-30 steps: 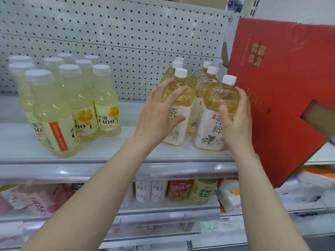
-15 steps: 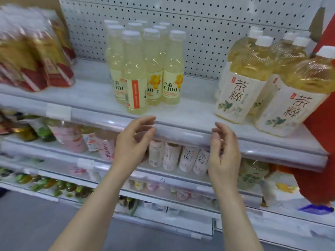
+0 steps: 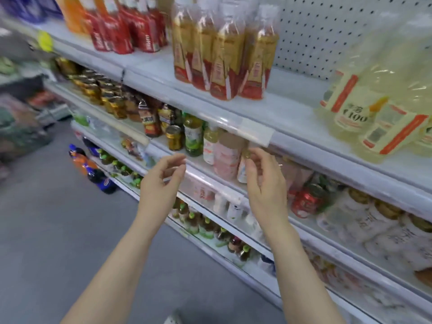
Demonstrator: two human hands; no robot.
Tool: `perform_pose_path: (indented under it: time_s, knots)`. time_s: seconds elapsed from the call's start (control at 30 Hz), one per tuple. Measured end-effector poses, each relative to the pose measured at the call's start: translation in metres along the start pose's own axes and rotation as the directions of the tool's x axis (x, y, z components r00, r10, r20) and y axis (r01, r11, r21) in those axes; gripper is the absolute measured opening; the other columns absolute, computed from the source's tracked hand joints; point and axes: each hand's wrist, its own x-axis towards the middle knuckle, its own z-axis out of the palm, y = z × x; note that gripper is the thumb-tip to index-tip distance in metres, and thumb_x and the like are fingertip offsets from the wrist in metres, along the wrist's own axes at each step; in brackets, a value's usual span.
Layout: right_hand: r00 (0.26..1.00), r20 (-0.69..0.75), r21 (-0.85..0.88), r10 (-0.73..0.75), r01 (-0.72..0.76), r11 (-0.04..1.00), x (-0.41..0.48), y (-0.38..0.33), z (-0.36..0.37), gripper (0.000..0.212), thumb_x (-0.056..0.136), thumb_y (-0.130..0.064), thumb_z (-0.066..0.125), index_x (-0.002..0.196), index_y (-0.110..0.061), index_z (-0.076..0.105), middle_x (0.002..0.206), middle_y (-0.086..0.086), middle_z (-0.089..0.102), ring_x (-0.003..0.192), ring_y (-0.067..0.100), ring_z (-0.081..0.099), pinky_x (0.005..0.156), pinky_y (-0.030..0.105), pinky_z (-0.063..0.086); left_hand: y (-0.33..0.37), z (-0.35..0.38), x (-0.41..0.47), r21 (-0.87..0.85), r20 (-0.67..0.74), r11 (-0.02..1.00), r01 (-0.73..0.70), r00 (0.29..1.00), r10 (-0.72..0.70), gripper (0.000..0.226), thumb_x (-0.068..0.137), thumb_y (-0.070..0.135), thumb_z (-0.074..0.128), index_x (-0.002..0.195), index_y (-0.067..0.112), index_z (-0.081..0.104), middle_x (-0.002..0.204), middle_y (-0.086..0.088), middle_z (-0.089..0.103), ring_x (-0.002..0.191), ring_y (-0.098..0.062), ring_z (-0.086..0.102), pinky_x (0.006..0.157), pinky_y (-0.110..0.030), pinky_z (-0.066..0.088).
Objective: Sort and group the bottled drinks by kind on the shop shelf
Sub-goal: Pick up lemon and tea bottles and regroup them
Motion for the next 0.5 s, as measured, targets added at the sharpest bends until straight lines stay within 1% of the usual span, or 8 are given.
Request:
perform_pose_path:
  time_s: [0.1,0.17,0.23,0.3,0.37,0.43,0.5]
  knots:
    - [0.998,0.041,0.055,-0.04,0.038,0.998,0.027,-0.028,0.054,0.031,0.104,-0.026,0.047,0.13,-0.016,0.059,0.121,-0.004,0.062,0.11,0.014,0.058,0.095,0.037,0.049,-0.004,-0.053,0.035,0.063,-0.046,0.998,-0.015,0.999,0.018,0.021,0.098,0.021,0.06,0.116,0.029,0.067,0.108,0.016,0.07,0.098,-0.001,0.063,0.083,-0.023,0.053]
    - [0.997,0.034,0.073,-0.073,0.07,0.995,0.053,-0.046,0.081,0.03,0.104,-0.027,0.048,0.129,-0.016,0.059,0.117,-0.005,0.061,0.108,0.013,0.059,0.093,0.04,0.05,-0.004,-0.081,0.061,0.085,-0.055,0.996,-0.027,0.998,0.031,0.021,0.098,0.021,0.06,0.116,0.029,0.067,0.108,0.016,0.069,0.099,-0.002,0.064,0.08,-0.022,0.051]
    - [0.996,0.017,0.097,-0.088,0.086,0.992,0.084,-0.066,0.103,0.029,0.105,-0.026,0.049,0.131,-0.017,0.059,0.116,-0.005,0.061,0.106,0.01,0.059,0.092,0.037,0.05,-0.002,-0.101,0.088,0.083,-0.056,0.996,-0.029,0.998,0.034,0.021,0.098,0.023,0.06,0.116,0.032,0.066,0.108,0.016,0.069,0.1,-0.004,0.065,0.079,-0.023,0.05]
    - [0.993,0.001,0.096,-0.118,0.118,0.988,0.118,-0.085,0.122,0.028,0.105,-0.025,0.05,0.132,-0.018,0.057,0.117,-0.006,0.059,0.108,0.01,0.058,0.092,0.037,0.051,-0.001,-0.116,0.118,0.084,-0.065,0.996,-0.037,0.997,0.043,0.021,0.098,0.025,0.061,0.116,0.034,0.065,0.108,0.018,0.069,0.098,-0.001,0.065,0.076,-0.022,0.052]
    - [0.987,-0.008,0.086,-0.158,0.159,0.984,0.153,-0.103,0.142,0.03,0.105,-0.025,0.051,0.134,-0.019,0.055,0.119,-0.007,0.058,0.109,0.009,0.056,0.095,0.037,0.051,0.001,-0.127,0.149,0.096,-0.068,0.993,-0.07,0.995,0.076,0.021,0.097,0.025,0.061,0.115,0.035,0.064,0.106,0.02,0.068,0.095,0.004,0.063,0.074,-0.016,0.05]
    - [0.983,-0.003,0.064,-0.183,0.183,0.981,0.191,-0.119,0.166,0.035,0.105,-0.027,0.051,0.139,-0.018,0.052,0.123,-0.006,0.057,0.111,0.009,0.055,0.097,0.037,0.05,0.002,-0.135,0.183,0.121,-0.066,0.987,-0.105,0.991,0.114,0.022,0.097,0.026,0.061,0.118,0.033,0.064,0.108,0.02,0.067,0.096,0.007,0.061,0.074,-0.01,0.048]
    - [0.981,0.006,0.049,-0.196,0.195,0.979,0.229,-0.131,0.193,0.042,0.104,-0.03,0.05,0.145,-0.018,0.046,0.132,-0.002,0.055,0.119,0.011,0.052,0.101,0.039,0.048,0.002,-0.142,0.218,0.144,-0.063,0.982,-0.125,0.989,0.135,0.026,0.097,0.026,0.061,0.122,0.031,0.063,0.111,0.019,0.066,0.097,0.009,0.06,0.076,-0.01,0.047]
